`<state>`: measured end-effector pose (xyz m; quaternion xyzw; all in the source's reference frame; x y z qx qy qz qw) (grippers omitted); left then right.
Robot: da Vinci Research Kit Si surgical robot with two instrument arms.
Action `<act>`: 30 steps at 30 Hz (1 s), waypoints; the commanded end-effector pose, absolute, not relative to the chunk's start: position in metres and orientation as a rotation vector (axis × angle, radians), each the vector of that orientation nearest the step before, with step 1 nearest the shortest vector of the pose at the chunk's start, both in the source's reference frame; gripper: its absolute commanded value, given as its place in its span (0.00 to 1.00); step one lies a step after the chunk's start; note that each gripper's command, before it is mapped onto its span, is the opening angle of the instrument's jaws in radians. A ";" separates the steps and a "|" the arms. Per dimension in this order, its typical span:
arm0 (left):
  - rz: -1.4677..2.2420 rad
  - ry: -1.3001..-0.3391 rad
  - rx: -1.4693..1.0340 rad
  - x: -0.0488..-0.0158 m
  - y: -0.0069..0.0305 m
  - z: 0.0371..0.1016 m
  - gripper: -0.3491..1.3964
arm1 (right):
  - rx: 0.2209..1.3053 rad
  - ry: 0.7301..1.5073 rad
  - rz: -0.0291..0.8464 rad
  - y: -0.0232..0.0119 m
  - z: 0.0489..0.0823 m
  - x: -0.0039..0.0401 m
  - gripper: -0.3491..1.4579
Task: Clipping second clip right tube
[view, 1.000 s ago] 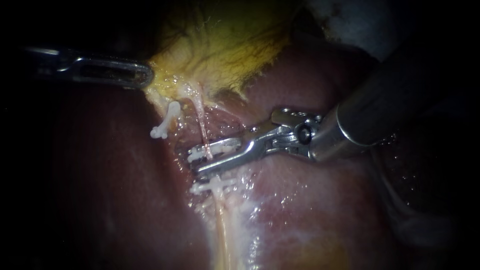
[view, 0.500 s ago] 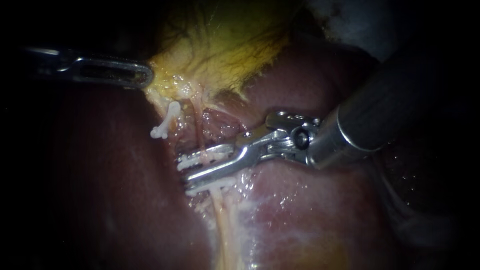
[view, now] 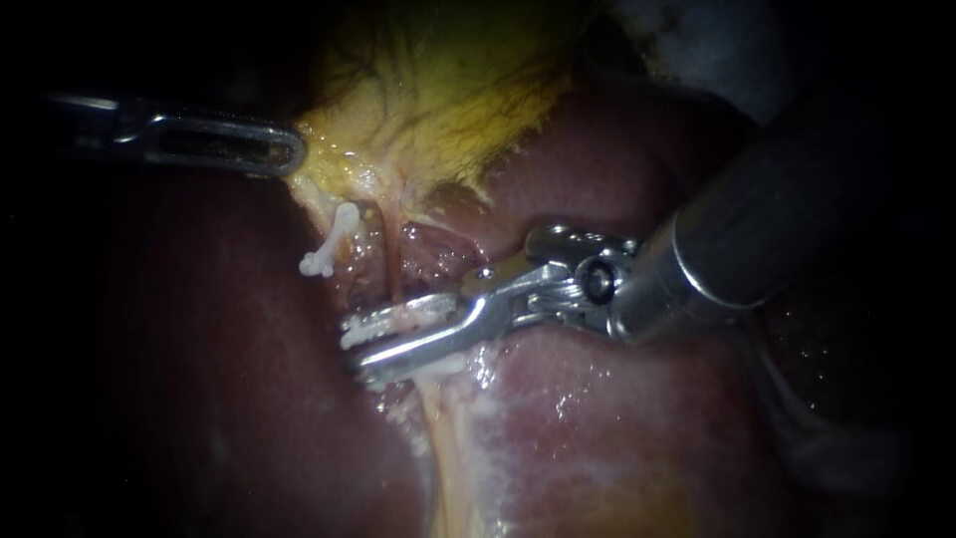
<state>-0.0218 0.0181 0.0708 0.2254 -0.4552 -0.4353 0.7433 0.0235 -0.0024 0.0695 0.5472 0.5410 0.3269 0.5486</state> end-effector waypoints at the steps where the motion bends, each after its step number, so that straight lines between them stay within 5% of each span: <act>1: -0.954 -0.997 0.494 -0.0218 0.0181 0.0708 0.00 | 1.298 1.280 0.771 -0.0024 0.0695 0.0235 0.39; 9: -0.954 -0.997 0.494 -0.0218 0.0181 0.0708 0.00 | 1.300 1.279 0.771 -0.0023 0.0693 0.0235 0.32; 22: -0.953 -0.997 0.494 -0.0218 0.0181 0.0708 0.00 | 1.294 1.281 0.782 -0.0021 0.0695 0.0235 0.00; 30: -0.953 -0.997 0.494 -0.0218 0.0181 0.0708 0.00 | 1.294 1.279 0.777 -0.0016 0.0704 0.0236 0.00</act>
